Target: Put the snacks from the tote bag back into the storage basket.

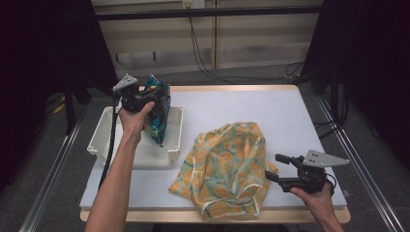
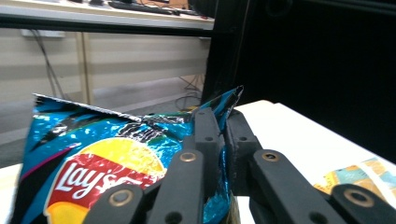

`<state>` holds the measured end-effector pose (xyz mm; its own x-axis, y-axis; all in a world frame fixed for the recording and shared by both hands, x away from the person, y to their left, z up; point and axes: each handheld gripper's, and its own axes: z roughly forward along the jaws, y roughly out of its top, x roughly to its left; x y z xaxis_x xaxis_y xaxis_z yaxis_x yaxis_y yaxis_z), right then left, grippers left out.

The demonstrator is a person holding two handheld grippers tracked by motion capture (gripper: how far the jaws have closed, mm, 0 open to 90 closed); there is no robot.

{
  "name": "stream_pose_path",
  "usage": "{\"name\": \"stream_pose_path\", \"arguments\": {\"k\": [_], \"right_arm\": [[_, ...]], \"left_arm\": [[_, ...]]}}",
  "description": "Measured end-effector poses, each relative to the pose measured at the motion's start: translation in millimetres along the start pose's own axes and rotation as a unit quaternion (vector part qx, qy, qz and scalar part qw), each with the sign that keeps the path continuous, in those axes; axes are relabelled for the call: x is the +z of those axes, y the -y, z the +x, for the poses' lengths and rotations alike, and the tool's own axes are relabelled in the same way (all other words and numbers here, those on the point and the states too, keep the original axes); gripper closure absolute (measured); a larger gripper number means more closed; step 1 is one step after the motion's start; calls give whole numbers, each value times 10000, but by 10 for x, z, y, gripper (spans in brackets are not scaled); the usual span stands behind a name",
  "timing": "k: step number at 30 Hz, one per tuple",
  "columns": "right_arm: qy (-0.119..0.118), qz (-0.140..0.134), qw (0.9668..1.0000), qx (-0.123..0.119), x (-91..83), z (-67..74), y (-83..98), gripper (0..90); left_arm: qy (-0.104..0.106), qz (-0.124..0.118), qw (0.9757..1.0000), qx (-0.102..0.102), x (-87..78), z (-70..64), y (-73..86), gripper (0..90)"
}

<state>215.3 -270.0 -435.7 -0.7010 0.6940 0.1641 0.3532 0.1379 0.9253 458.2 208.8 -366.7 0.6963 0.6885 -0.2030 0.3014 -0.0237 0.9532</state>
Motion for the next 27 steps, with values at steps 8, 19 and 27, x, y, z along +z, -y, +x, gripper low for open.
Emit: {"name": "stream_pose_path", "arguments": {"k": [8,19,27], "right_arm": [[15,6,10000,49,-3,-5,8,248],[-7,22,10000,21,1,-3,9,261],[35,21,10000,22,7,-1,5,258]], "left_arm": [[-114,298,9995,31,157,2,-4,842],[-117,562,9984,-12,249,-38,15,777],[-69,697,9975,78,295,-76,25,687]]}}
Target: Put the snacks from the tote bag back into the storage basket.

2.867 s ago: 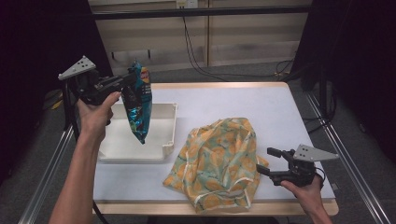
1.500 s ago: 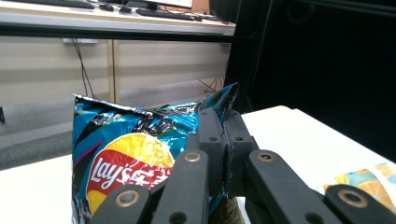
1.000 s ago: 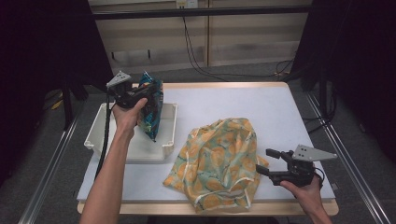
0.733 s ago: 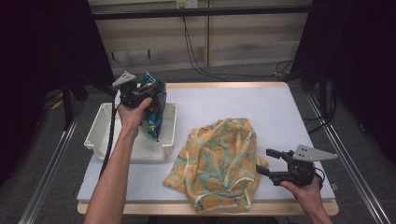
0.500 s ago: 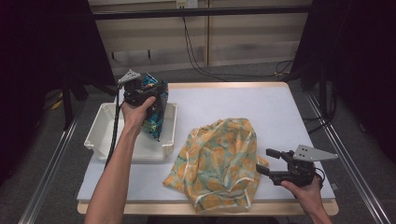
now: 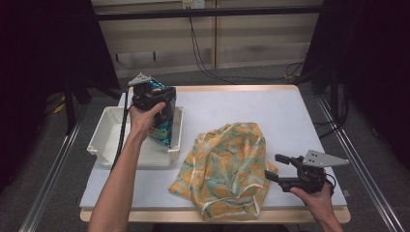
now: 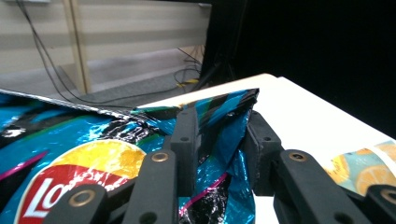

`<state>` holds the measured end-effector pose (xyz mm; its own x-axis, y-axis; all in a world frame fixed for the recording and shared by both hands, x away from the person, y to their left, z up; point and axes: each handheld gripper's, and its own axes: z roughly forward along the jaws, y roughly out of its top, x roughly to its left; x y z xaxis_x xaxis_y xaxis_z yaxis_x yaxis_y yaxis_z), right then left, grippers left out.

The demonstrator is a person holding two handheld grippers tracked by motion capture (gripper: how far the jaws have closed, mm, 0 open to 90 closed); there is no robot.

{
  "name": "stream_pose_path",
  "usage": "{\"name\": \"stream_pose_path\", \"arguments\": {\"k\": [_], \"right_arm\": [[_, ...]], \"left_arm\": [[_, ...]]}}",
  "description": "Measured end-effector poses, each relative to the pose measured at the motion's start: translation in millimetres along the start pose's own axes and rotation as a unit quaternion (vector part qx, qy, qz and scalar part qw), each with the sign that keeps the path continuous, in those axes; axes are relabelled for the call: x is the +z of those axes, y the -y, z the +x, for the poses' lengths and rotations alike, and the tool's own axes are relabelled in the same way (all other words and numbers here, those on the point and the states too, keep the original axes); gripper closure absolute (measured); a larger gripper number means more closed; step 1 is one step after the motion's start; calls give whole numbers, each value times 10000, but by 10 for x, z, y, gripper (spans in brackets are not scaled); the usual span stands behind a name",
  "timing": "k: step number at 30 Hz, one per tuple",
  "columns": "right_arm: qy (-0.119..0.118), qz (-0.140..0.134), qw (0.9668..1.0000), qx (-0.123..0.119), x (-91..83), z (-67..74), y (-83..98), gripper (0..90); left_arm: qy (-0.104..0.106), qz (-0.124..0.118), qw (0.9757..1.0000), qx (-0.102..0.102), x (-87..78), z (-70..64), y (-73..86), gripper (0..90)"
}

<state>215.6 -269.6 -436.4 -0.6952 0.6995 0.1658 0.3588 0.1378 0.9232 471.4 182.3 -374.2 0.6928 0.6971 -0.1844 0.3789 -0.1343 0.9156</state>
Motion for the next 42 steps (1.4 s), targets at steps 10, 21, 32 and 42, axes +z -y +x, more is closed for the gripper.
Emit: {"name": "stream_pose_path", "arguments": {"k": [10,21,32,42], "right_arm": [[9,-5,10000,24,-13,-7,6,257],[15,41,10000,27,6,-13,22,236],[50,24,10000,32,-3,-10,19,229],[62,26,10000,30,6,-8,17,232]], "left_arm": [[-16,59,10000,4,89,-40,25,598],[-125,170,9998,-53,69,3,21,451],[-54,39,9999,-103,-112,11,-2,427],[419,-244,9988,-37,-481,47,215,777]]}}
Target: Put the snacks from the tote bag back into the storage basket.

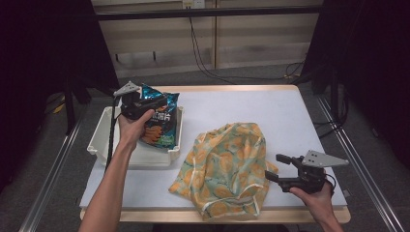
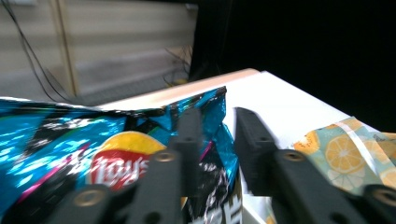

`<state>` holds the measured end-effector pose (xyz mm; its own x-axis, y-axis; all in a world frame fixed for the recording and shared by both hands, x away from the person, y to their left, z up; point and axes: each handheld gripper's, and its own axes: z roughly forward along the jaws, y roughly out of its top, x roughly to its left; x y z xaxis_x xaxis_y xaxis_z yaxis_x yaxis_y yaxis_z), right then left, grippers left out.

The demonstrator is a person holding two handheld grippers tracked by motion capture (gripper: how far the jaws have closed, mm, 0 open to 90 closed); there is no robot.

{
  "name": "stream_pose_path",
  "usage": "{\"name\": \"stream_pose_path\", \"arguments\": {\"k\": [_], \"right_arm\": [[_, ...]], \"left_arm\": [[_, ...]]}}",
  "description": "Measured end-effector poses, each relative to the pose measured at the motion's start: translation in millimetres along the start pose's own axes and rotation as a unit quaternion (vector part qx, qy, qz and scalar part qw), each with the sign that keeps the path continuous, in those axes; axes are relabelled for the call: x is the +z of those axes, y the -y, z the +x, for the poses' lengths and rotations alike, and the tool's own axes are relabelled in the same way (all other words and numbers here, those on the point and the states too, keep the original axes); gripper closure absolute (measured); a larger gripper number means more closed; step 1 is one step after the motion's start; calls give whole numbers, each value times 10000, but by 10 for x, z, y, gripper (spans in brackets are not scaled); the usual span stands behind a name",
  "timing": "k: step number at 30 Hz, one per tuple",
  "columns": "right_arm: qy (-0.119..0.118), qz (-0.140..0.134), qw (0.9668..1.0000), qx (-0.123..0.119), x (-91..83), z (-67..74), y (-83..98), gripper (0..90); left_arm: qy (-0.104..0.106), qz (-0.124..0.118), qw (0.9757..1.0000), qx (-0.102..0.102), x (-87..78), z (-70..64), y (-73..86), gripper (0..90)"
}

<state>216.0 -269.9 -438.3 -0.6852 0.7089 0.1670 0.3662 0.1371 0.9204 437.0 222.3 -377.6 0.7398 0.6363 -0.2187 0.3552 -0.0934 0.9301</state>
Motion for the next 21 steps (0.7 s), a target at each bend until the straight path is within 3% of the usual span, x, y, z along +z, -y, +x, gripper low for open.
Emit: {"name": "stream_pose_path", "arguments": {"k": [2,5,9,14,16,21], "right_arm": [[20,-16,10000,5,5,4,-6,232],[10,-11,10000,-10,7,14,-8,232],[17,-3,10000,2,4,12,-4,230],[43,-2,10000,-5,3,1,-3,230],[46,-15,10000,-19,1,0,-9,230],[27,23,10000,-16,8,-10,8,230]], "left_arm": [[-90,-9,9999,65,-100,-12,32,815],[-22,-20,10000,57,-214,-29,75,887],[80,55,9998,171,-312,-81,176,900],[87,587,9970,495,-336,-152,327,900],[260,708,9958,511,-344,-180,398,900],[253,1164,9911,601,-329,-190,618,900]]}}
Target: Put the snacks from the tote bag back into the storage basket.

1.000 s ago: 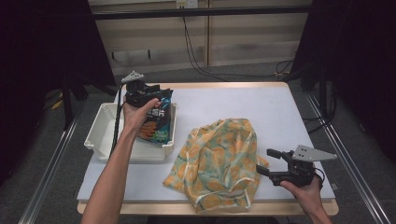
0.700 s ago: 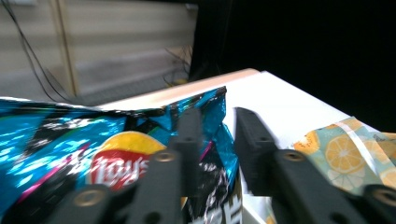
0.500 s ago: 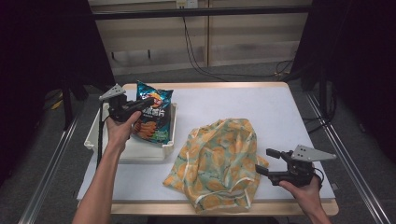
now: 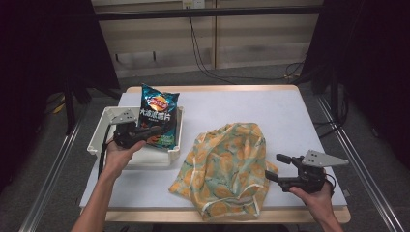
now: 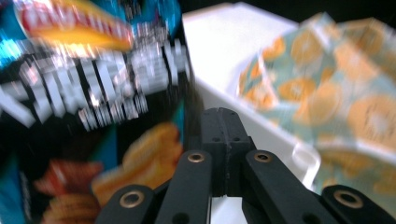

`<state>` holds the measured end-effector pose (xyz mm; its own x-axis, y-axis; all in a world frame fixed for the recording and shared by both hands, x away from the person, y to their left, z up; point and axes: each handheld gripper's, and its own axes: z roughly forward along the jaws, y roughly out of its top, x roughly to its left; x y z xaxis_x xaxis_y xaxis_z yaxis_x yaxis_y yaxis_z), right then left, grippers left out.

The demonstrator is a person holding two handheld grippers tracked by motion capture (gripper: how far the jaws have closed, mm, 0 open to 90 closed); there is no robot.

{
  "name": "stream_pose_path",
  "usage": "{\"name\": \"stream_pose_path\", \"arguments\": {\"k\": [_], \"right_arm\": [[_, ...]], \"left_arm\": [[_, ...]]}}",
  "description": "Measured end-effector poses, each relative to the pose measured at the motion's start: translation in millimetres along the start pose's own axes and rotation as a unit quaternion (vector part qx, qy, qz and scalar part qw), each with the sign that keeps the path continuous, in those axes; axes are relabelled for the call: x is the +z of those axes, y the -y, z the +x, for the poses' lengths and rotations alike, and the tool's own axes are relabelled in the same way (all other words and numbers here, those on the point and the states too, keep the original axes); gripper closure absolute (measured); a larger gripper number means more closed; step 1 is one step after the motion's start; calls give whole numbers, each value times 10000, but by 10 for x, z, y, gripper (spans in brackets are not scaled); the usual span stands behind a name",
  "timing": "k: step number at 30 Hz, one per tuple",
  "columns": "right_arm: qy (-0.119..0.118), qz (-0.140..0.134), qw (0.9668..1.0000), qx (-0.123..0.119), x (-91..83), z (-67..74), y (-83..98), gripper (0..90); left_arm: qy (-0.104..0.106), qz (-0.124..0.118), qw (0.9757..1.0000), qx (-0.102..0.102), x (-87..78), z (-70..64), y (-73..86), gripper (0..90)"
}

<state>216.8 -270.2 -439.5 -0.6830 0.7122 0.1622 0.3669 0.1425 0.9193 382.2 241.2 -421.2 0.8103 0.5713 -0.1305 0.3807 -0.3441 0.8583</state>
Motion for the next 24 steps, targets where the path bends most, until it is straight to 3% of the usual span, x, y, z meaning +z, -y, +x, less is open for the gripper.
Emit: {"name": "stream_pose_path", "arguments": {"k": [6,12,16,19,24], "right_arm": [[-1,-2,10000,1,4,12,-6,230],[16,16,10000,-7,-1,10,-7,230],[2,13,10000,-4,2,-2,-4,230],[-3,7,10000,-10,3,-2,-4,230],[15,3,10000,-11,2,-4,-1,230]], "left_arm": [[-15,381,9993,-18,78,41,120,900],[-300,785,9965,-38,160,123,221,900],[-213,783,9963,-268,212,192,274,900],[-246,908,9955,-132,245,181,270,900],[-208,998,9947,-114,272,177,287,900]]}}
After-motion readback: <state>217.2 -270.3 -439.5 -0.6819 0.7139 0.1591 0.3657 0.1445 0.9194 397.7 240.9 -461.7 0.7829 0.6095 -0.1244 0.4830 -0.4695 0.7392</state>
